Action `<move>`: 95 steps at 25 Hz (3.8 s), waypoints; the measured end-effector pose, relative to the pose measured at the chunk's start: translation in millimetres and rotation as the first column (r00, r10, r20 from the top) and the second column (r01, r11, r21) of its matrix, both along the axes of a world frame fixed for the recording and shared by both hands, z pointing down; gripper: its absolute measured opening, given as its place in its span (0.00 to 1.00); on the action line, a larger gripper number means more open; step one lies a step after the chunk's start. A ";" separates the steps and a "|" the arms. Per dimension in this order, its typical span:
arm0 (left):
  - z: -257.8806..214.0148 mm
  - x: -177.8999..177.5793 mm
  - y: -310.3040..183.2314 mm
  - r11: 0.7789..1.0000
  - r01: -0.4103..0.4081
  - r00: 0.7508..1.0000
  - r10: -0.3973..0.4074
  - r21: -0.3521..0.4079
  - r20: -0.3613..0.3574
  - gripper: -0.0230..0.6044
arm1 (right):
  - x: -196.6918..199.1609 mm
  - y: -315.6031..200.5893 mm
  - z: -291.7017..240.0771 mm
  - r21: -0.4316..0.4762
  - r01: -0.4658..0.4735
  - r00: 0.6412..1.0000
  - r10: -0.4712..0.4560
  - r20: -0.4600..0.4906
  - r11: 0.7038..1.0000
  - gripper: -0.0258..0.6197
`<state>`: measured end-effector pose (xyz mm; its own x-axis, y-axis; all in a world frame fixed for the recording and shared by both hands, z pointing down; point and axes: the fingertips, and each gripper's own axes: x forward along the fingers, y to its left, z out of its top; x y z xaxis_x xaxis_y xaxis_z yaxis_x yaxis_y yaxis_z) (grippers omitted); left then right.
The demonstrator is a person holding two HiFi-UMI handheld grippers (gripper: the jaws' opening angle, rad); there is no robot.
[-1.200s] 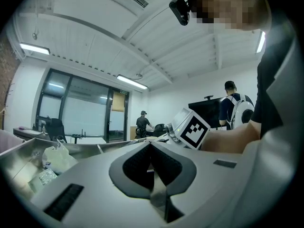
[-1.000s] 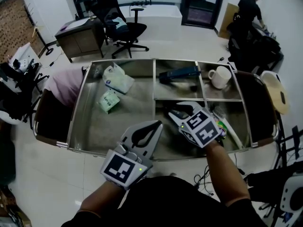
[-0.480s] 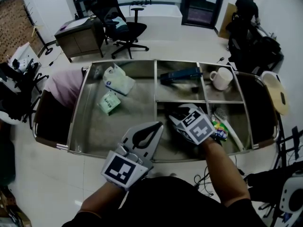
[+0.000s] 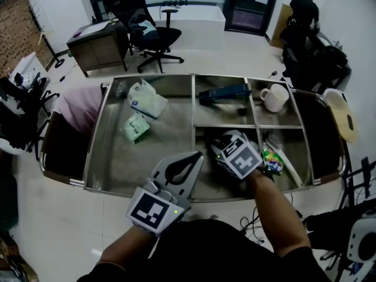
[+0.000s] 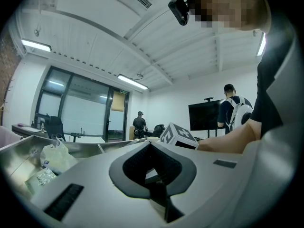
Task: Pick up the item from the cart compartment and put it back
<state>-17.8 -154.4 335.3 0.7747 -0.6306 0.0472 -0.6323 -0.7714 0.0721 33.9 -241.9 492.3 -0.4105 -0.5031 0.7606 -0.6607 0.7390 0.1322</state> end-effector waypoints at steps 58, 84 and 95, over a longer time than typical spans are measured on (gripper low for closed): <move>-27.6 17.9 56.8 0.998 0.035 0.999 -0.035 0.059 0.005 0.04 | 17.5 110.0 -190.6 0.353 -0.137 0.854 -0.070 0.516 0.925 0.20; -25.6 25.2 72.4 0.998 -0.010 1.000 0.010 0.064 -0.011 0.04 | 69.4 168.6 -177.3 0.369 -0.311 0.740 -0.020 0.672 0.876 0.20; -22.5 27.8 72.5 0.998 -0.023 1.000 0.022 0.064 0.012 0.04 | 69.7 169.0 -178.0 0.363 -0.312 0.737 -0.018 0.676 0.878 0.20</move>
<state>9.9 -81.8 312.8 0.7885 -0.6148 0.0156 -0.6150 -0.7884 0.0151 103.6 -72.9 314.3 -0.6021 -0.7979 0.0279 -0.7963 0.5976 -0.0938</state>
